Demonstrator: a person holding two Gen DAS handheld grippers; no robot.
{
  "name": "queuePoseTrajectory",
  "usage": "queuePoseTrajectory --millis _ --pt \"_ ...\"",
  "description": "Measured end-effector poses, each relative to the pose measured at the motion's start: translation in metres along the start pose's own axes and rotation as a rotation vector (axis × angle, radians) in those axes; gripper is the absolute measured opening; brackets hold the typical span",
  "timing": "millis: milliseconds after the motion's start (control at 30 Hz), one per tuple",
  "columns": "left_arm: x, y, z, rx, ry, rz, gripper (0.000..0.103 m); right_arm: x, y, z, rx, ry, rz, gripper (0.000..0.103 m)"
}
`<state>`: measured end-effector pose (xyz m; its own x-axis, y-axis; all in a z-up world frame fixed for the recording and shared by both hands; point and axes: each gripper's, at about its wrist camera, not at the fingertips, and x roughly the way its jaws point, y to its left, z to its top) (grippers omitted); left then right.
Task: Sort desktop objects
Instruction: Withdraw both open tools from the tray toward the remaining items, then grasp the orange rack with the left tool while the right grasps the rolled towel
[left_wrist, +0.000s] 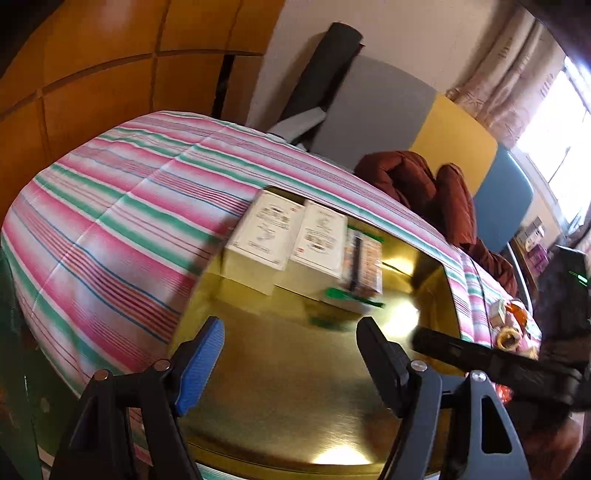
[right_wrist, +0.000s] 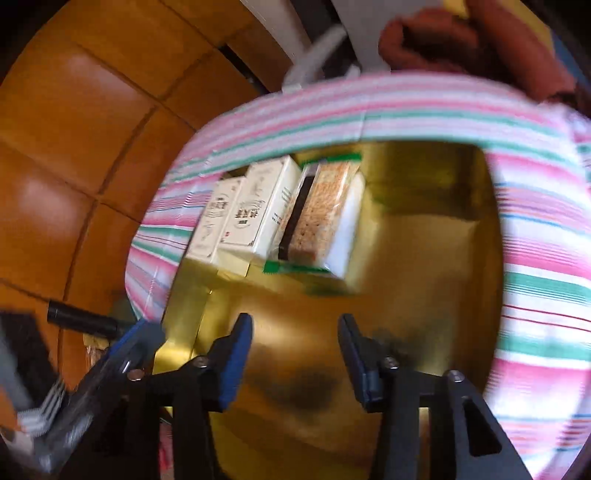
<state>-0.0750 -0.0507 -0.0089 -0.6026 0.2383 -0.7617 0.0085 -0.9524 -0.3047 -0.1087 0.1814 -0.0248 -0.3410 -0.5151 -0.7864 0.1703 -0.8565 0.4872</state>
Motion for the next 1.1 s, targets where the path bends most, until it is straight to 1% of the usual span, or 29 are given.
queuePoseTrajectory --millis 100,167,300,367,400,433,500,567,633,700,733,767,800,833,867,900,933,967,1000,1033,1067,1100 --pt "-0.001 -0.020 -0.008 0.032 0.015 -0.034 0.075 -0.037 -0.007 -0.019 -0.038 -0.059 -0.034 0.056" --pt "-0.001 -0.036 -0.016 0.059 0.028 -0.055 0.075 -0.060 -0.018 -0.032 -0.058 -0.087 -0.079 0.056" --pt "0.000 -0.074 -0.033 0.133 0.062 -0.091 0.075 -0.103 -0.055 -0.061 -0.080 -0.111 -0.210 0.056" --pt "0.002 -0.095 -0.044 0.182 0.083 -0.113 0.076 -0.124 -0.078 -0.075 -0.075 -0.116 -0.282 0.060" --pt "0.003 -0.106 -0.049 0.207 0.090 -0.120 0.076 -0.135 -0.092 -0.083 -0.067 -0.114 -0.337 0.061" --pt "0.003 -0.115 -0.054 0.229 0.098 -0.126 0.076 -0.141 -0.102 -0.087 -0.056 -0.116 -0.372 0.062" --pt "0.005 -0.136 -0.065 0.270 0.121 -0.158 0.076 -0.159 -0.130 -0.096 -0.022 -0.122 -0.441 0.070" --pt "0.008 -0.156 -0.075 0.306 0.152 -0.186 0.076 -0.172 -0.161 -0.100 0.035 -0.107 -0.523 0.074" --pt "0.009 -0.172 -0.085 0.340 0.174 -0.210 0.076 -0.183 -0.191 -0.102 0.098 -0.084 -0.577 0.074" --pt "0.010 -0.188 -0.095 0.379 0.194 -0.232 0.077 -0.189 -0.218 -0.103 0.145 -0.048 -0.603 0.074" --pt "0.011 -0.195 -0.099 0.393 0.202 -0.240 0.077 -0.190 -0.227 -0.102 0.153 -0.032 -0.603 0.074" --pt "0.012 -0.202 -0.103 0.404 0.213 -0.248 0.080 -0.189 -0.236 -0.101 0.159 -0.008 -0.606 0.074" --pt "0.012 -0.208 -0.106 0.421 0.206 -0.237 0.083 -0.187 -0.243 -0.100 0.163 0.004 -0.606 0.074" --pt "0.012 -0.213 -0.108 0.435 0.206 -0.236 0.083 -0.185 -0.251 -0.099 0.172 0.004 -0.603 0.076" --pt "0.012 -0.216 -0.110 0.441 0.217 -0.243 0.083 -0.186 -0.258 -0.098 0.189 -0.007 -0.593 0.082" --pt "0.012 -0.219 -0.112 0.441 0.228 -0.246 0.083 -0.185 -0.262 -0.097 0.204 -0.012 -0.580 0.084" --pt "0.013 -0.221 -0.113 0.440 0.231 -0.242 0.083 -0.183 -0.266 -0.099 0.216 -0.010 -0.541 0.083" --pt "0.012 -0.223 -0.114 0.442 0.229 -0.235 0.083 -0.176 -0.268 -0.100 0.225 0.012 -0.469 0.083" --pt "0.013 -0.224 -0.114 0.446 0.227 -0.233 0.083 -0.168 -0.267 -0.101 0.234 0.027 -0.361 0.085" --pt "0.012 -0.225 -0.114 0.449 0.223 -0.231 0.083 -0.169 -0.258 -0.102 0.216 0.013 -0.283 0.085" --pt "0.013 -0.226 -0.114 0.451 0.220 -0.227 0.083 -0.169 -0.250 -0.100 0.197 0.005 -0.166 0.084" --pt "0.014 -0.227 -0.113 0.453 0.221 -0.225 0.083 -0.172 -0.244 -0.097 0.187 -0.021 -0.055 0.083"
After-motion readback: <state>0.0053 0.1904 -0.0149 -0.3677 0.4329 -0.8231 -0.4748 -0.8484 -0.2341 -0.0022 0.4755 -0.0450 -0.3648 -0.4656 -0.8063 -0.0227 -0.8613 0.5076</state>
